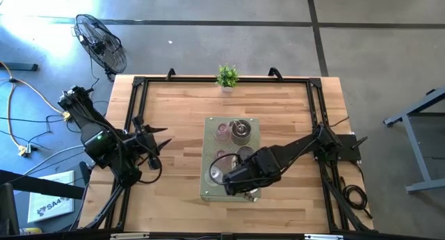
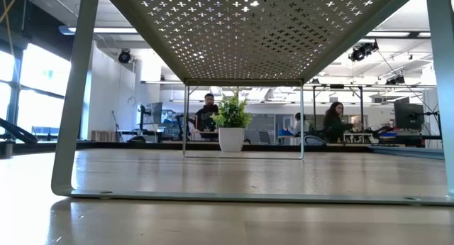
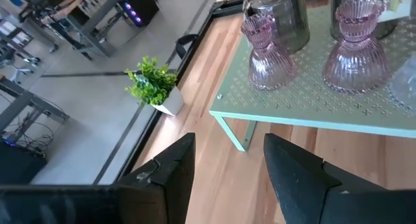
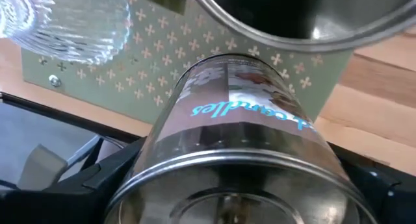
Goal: Pick & Place candle stick holders
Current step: Put the silver scented candle on the shelf
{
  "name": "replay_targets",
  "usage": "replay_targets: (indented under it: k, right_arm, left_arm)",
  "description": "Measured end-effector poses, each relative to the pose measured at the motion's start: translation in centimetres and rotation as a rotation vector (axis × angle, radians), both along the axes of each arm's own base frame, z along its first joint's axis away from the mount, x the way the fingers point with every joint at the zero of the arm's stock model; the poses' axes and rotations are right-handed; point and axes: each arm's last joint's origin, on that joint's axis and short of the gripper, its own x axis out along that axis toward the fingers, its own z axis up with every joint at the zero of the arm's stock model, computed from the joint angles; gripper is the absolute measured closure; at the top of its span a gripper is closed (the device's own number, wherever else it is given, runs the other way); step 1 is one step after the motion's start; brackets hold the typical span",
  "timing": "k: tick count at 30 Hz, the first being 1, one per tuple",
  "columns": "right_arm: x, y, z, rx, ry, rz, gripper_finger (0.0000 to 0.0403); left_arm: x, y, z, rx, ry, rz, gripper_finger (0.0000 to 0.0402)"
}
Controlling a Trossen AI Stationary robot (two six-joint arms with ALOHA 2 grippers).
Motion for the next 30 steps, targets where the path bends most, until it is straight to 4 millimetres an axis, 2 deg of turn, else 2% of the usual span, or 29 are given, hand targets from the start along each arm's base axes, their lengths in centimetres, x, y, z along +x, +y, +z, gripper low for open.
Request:
replay_targets:
  k: [12,30]
  right_arm:
    - [0.31,-0.76,0.00,-0.003,0.002,-0.023,0.0051]
    - [0.68,-0.77,-0.52,0.009,0.022,0.005,0.0051]
  left_arm:
    - [-0.01,-0.04,-0.06,-0.017,0.016,-0.008,0.0224]
    - [-0.02,-0.07,-0.11,-0.031,0.031,-0.014,0.0224]
